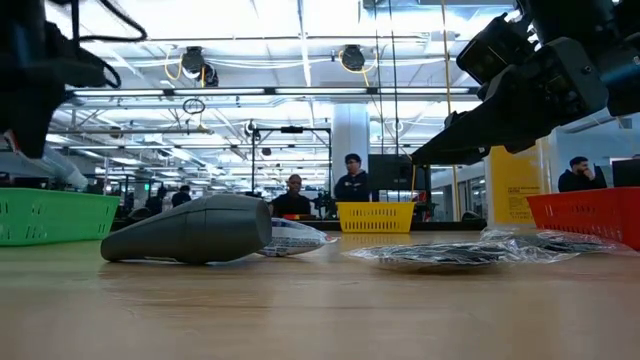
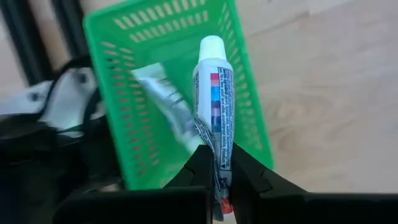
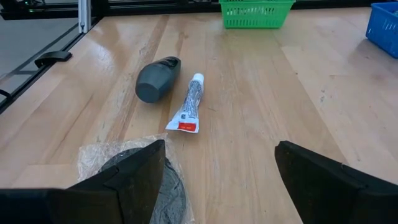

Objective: Pick & Place Travel size toiletries
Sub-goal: Put the white toothpaste into the green bin

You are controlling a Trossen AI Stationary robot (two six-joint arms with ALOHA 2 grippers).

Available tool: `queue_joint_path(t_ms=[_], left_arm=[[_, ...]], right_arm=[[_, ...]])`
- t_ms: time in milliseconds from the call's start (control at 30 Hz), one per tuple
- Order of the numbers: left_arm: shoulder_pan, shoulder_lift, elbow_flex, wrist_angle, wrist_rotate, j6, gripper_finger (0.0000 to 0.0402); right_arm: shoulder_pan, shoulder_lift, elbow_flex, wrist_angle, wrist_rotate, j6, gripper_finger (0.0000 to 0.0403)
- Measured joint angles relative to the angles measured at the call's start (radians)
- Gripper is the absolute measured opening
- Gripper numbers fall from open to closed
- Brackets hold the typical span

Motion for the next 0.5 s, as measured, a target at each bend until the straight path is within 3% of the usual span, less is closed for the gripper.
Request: queue_joint_path(t_ms=[300, 500], left_arm=[[0.066, 0.069, -0.064, 0.019, 0.011, -0.003, 0.0048], [0.090, 0.103, -0.065, 0.008, 0.006, 0.037, 0.0101]], right_arm=[[0.000, 0.000, 0.000, 0.006, 0.000, 0.012, 0.0293], [0.000, 0.000, 0.000, 0.006, 0.000, 0.014, 0.0293]])
